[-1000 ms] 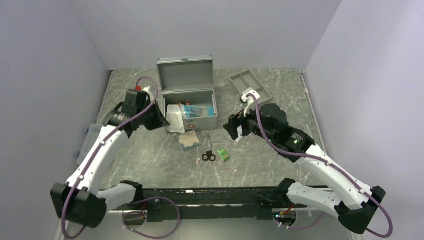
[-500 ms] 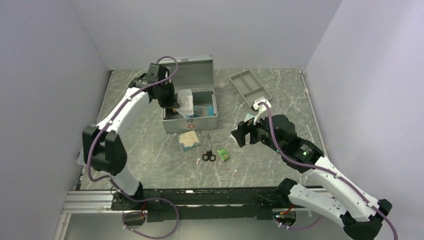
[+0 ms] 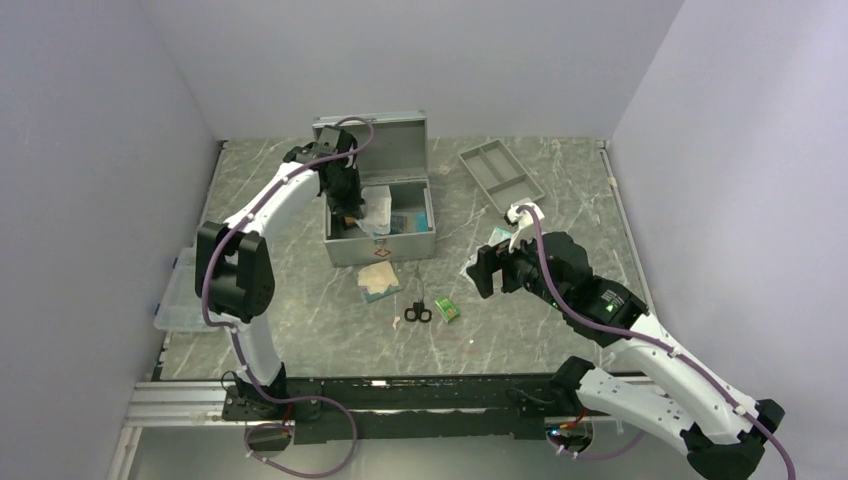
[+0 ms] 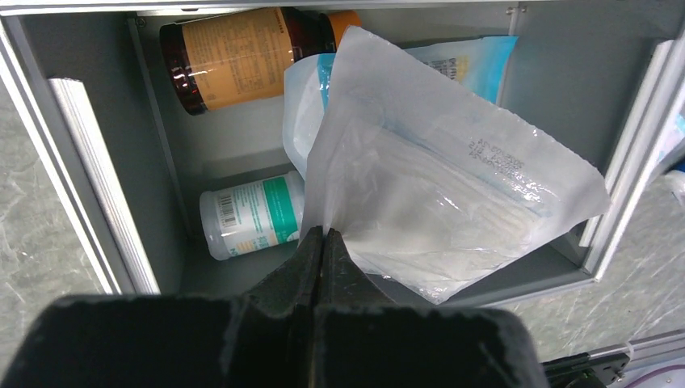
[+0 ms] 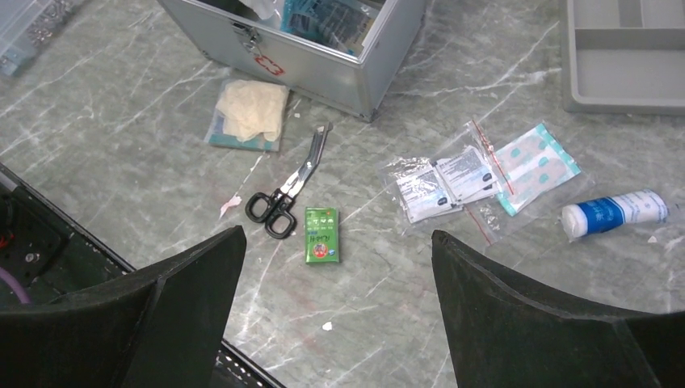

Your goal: Organize the medicine kit

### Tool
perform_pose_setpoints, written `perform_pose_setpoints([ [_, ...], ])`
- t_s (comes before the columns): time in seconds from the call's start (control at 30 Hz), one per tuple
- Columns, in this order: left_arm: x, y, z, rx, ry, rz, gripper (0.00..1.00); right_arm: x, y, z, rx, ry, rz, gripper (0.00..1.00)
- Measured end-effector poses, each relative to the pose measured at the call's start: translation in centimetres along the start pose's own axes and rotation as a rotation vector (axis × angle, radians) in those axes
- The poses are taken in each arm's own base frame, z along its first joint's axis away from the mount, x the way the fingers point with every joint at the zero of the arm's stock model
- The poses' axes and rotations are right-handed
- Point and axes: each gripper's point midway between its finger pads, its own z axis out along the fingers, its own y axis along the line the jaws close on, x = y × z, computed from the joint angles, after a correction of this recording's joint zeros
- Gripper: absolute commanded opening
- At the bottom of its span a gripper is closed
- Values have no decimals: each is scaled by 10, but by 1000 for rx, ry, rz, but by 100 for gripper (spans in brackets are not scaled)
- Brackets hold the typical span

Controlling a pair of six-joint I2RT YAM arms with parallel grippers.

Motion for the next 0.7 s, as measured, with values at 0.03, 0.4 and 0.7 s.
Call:
perform_pose_setpoints([
  [0.03,1,1,2,-6,4,0,0,0,0,0,2,1,0,88],
  [0.4,17,8,23,-38,59,-1,18,4,-3,-8,9,5,-1,92],
  [0.7,26,8,30,-41,69,6,43,8,-7,-7,27,12,-2,93],
])
